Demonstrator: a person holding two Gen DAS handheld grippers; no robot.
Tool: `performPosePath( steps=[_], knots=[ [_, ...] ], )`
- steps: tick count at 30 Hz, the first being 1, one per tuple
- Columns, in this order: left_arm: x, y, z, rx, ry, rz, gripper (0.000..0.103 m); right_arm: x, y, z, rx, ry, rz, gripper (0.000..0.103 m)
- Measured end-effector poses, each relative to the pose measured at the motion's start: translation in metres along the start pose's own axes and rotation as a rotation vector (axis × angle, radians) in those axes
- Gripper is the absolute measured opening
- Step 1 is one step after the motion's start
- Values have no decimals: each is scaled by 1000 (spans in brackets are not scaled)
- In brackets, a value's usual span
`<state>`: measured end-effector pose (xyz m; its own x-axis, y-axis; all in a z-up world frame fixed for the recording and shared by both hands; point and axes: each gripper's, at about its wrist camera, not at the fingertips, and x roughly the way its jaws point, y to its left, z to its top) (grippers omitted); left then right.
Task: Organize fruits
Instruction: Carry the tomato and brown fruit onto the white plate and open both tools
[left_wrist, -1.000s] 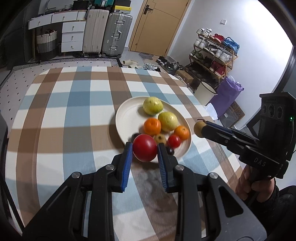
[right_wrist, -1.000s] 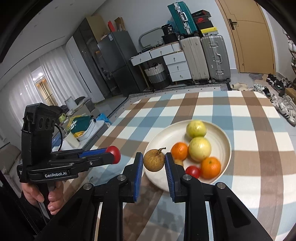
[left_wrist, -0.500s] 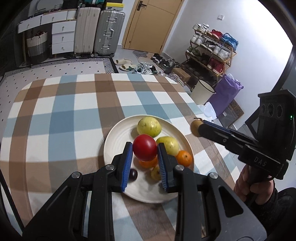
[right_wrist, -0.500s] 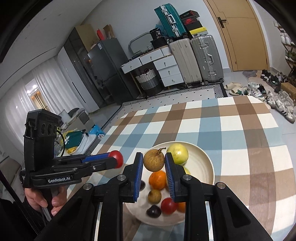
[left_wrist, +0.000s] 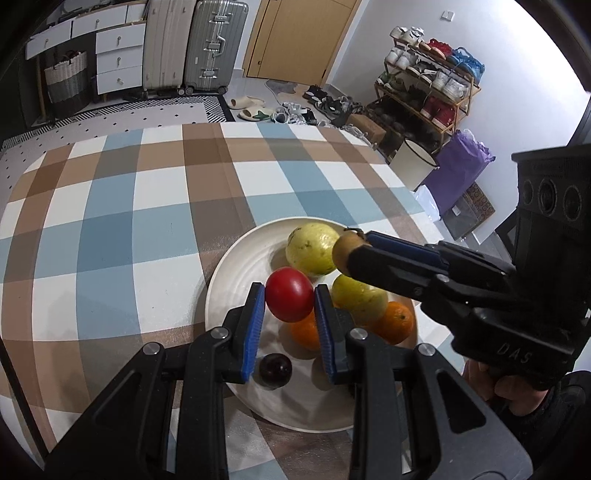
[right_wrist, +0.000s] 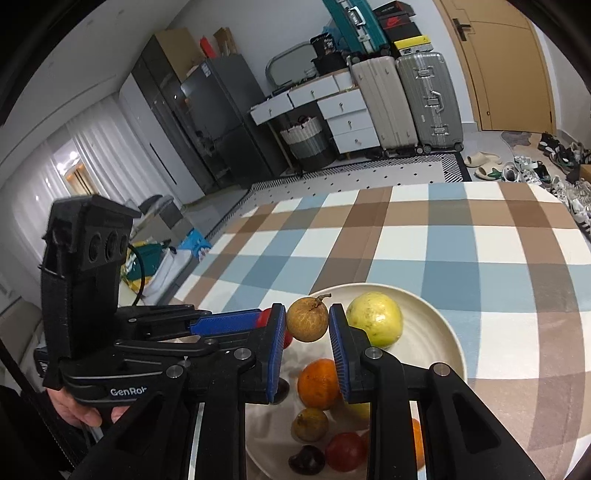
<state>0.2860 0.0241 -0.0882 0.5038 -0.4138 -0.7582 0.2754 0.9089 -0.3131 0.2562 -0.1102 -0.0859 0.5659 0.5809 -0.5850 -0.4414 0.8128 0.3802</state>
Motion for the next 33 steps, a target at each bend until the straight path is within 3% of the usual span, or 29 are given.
performPosePath(
  steps=[14,16,19,28,33],
  knots=[
    [17,8,-5,5,16,-10,24,24,-3,-6,-7,34,-44,26],
    [17,7,-5,4,13,-26,24,22,-5,-7,1,28,-47,31],
    [16,4,-5,22,12,-30,25,12,-5,-7,0,-10,-45,49],
    [-9,3,-10,13,-30,-2,29,-21,-2,-7,21,-107,-63,52],
    [-34,-3,-17,10,-109,46,44,-43,3,-12,43,-167,-78,79]
  ],
)
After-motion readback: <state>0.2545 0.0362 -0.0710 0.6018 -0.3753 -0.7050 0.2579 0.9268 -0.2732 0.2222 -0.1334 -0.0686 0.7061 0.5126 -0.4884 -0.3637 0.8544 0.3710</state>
